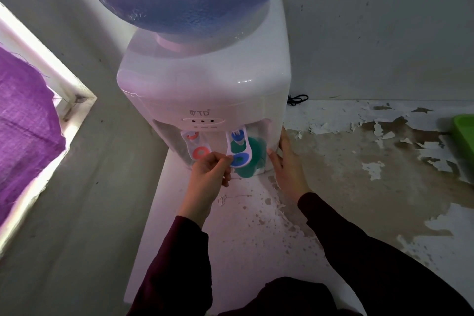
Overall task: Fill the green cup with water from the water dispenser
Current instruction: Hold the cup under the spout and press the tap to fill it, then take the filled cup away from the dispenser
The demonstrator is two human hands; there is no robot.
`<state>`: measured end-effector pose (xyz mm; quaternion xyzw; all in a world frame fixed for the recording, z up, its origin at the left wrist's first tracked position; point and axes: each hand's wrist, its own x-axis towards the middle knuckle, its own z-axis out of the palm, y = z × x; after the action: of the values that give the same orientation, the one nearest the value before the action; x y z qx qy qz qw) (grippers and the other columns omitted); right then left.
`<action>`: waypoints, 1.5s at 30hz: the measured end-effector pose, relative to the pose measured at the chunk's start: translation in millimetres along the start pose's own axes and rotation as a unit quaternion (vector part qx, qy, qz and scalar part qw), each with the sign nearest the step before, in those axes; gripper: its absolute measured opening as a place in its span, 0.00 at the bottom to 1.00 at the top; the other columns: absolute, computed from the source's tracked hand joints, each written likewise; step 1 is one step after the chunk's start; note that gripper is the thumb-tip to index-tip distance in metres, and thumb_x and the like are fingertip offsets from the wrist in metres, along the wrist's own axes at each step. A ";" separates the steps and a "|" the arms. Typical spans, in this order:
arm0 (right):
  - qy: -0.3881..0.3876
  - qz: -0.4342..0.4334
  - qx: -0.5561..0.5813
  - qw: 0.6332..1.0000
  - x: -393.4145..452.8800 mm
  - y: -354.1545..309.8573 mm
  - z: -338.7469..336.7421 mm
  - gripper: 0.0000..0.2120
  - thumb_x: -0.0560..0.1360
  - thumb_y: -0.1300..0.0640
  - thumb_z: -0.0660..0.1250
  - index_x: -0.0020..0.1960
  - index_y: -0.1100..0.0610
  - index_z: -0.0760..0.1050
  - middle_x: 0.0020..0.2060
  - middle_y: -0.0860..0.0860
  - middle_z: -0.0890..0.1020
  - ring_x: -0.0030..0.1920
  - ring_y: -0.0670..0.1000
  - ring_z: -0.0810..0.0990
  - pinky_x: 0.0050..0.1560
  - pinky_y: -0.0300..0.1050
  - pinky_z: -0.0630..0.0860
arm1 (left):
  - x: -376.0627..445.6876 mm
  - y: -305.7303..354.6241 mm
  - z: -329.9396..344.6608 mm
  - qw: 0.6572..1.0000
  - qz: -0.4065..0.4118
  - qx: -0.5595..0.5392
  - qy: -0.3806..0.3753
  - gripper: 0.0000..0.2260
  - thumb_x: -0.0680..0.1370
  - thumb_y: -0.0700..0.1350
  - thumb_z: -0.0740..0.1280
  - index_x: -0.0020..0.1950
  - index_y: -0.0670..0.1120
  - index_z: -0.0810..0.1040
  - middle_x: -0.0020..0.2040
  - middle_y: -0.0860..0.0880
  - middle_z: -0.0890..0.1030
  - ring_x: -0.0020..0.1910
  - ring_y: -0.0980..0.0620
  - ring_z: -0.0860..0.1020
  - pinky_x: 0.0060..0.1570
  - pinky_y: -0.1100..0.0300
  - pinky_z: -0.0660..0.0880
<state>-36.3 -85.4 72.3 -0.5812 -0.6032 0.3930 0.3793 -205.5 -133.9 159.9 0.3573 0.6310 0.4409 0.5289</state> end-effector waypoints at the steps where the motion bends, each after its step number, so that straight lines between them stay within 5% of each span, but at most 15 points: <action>1: 0.001 -0.001 -0.002 1.000 0.3 0.1 0.0 0.32 0.80 0.54 0.57 0.77 0.44 0.43 0.75 0.52 0.65 0.71 0.52 0.70 0.69 0.58 0.71 | 1.1 -2.2 0.1 1.000 0.001 0.010 -0.001 0.07 0.77 0.42 0.63 0.45 0.39 0.77 0.32 0.47 0.74 0.29 0.53 0.70 0.34 0.61 0.72; 8: 0.008 -0.001 0.015 1.000 -1.3 -2.2 -0.6 0.31 0.80 0.56 0.58 0.78 0.46 0.46 0.75 0.52 0.65 0.73 0.52 0.68 0.70 0.59 0.70 | 19.6 -27.8 15.4 0.991 0.052 0.111 0.055 0.07 0.76 0.44 0.65 0.40 0.42 0.76 0.32 0.48 0.76 0.30 0.53 0.71 0.36 0.62 0.70; 14: 0.004 0.019 0.038 0.999 -12.2 -2.6 2.8 0.34 0.78 0.59 0.62 0.77 0.46 0.49 0.76 0.51 0.63 0.75 0.51 0.63 0.69 0.61 0.69 | 31.5 -41.4 22.5 0.975 0.130 0.139 0.117 0.05 0.76 0.43 0.65 0.49 0.43 0.77 0.34 0.49 0.76 0.31 0.53 0.71 0.28 0.70 0.69; 20: 0.043 0.069 0.044 0.996 -25.2 -1.0 10.1 0.35 0.77 0.63 0.64 0.78 0.50 0.50 0.73 0.48 0.65 0.67 0.43 0.65 0.70 0.52 0.69 | 31.8 -64.7 23.8 0.977 0.159 0.131 0.064 0.26 0.71 0.45 0.70 0.67 0.48 0.64 0.60 0.49 0.73 0.55 0.52 0.74 0.51 0.58 0.76; 23: 0.035 0.063 0.044 0.996 -25.7 -0.7 9.7 0.35 0.77 0.62 0.64 0.78 0.48 0.50 0.76 0.49 0.63 0.71 0.45 0.65 0.71 0.54 0.69 | 38.4 -67.2 25.8 0.981 0.151 0.123 -0.011 0.36 0.68 0.45 0.74 0.71 0.47 0.60 0.67 0.49 0.71 0.63 0.53 0.71 0.57 0.69 0.71; 25: 0.014 0.069 0.050 0.996 -27.6 -1.4 11.3 0.36 0.77 0.61 0.64 0.77 0.46 0.49 0.76 0.48 0.62 0.72 0.46 0.64 0.70 0.53 0.69 | 41.6 -67.5 26.3 0.982 0.150 0.104 -0.044 0.37 0.67 0.42 0.76 0.71 0.45 0.61 0.66 0.51 0.71 0.63 0.55 0.71 0.53 0.76 0.70; 31: -0.016 0.092 0.074 0.993 -31.1 -2.4 11.9 0.40 0.76 0.60 0.67 0.78 0.45 0.46 0.76 0.49 0.62 0.72 0.50 0.67 0.65 0.46 0.73 | 46.2 -67.7 24.9 0.989 0.116 0.086 -0.034 0.30 0.66 0.43 0.77 0.63 0.50 0.67 0.56 0.57 0.77 0.55 0.61 0.76 0.46 0.73 0.75; 35: -0.039 0.092 0.079 0.992 -44.8 -8.5 13.9 0.48 0.71 0.56 0.73 0.78 0.45 0.42 0.77 0.47 0.57 0.71 0.49 0.67 0.69 0.51 0.71 | 32.8 -70.9 23.0 0.990 0.108 0.081 -0.047 0.28 0.66 0.40 0.76 0.61 0.50 0.68 0.54 0.59 0.76 0.49 0.69 0.77 0.43 0.73 0.74; 41: -0.056 0.095 0.124 0.986 -72.1 -5.3 11.5 0.34 0.69 0.63 0.75 0.59 0.33 0.62 0.54 0.33 0.74 0.52 0.26 0.75 0.49 0.26 0.75 | 13.2 -85.6 38.1 0.984 0.086 0.130 -0.082 0.27 0.67 0.41 0.75 0.61 0.53 0.68 0.52 0.59 0.77 0.49 0.68 0.77 0.43 0.72 0.76; 45: 0.010 0.117 0.134 0.984 -87.9 13.5 -6.6 0.34 0.69 0.61 0.75 0.61 0.33 0.62 0.57 0.37 0.75 0.54 0.32 0.77 0.52 0.30 0.76 | -3.6 -90.6 66.8 0.977 0.103 0.141 -0.122 0.29 0.68 0.37 0.74 0.64 0.50 0.67 0.52 0.61 0.75 0.48 0.73 0.75 0.43 0.77 0.72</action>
<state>-21.7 -172.8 62.5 -0.5952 -0.4690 0.5066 0.4111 -137.8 -157.5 73.1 0.5425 0.5772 0.3529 0.4981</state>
